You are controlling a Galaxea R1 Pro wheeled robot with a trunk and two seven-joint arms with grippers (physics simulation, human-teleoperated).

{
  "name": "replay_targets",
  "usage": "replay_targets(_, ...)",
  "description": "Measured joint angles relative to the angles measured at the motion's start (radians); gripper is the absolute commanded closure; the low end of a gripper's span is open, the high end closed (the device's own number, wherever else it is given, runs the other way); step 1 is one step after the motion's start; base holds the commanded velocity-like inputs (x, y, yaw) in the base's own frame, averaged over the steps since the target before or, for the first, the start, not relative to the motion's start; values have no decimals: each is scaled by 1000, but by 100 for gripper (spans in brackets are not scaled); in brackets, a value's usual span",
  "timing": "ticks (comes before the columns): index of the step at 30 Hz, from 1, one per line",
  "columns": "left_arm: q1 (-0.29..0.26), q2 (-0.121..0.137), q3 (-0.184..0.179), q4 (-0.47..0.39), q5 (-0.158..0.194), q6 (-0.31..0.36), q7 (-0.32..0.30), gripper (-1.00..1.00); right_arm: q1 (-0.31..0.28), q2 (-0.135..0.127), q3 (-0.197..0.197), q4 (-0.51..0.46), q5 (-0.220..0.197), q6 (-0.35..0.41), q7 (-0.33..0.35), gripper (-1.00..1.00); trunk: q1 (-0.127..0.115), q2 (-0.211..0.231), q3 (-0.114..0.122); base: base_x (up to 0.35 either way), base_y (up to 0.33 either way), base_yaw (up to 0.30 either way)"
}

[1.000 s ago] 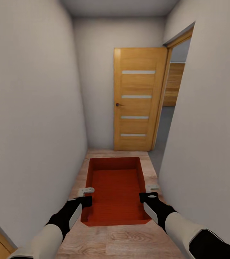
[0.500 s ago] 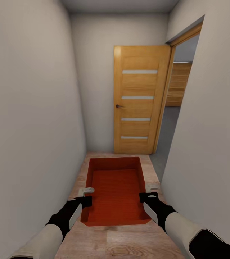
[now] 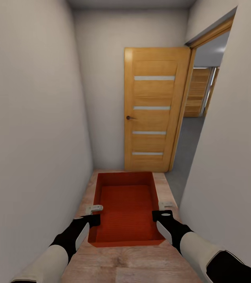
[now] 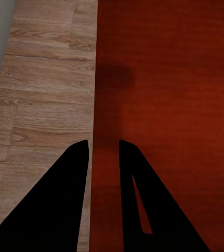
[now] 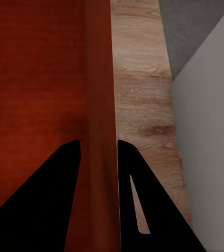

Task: Move the two storage containers from the living room to the garage. In the garage, place one container on the floor and stack the other container on top of it (either order is fine).

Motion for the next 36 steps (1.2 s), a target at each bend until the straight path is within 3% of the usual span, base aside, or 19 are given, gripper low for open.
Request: replay_targets(36, 0, 0, 0, 0, 0, 0, 0, 100, 0, 0, 0, -1, 0, 0, 0, 100, 0, 0, 0, 323, 0, 0)
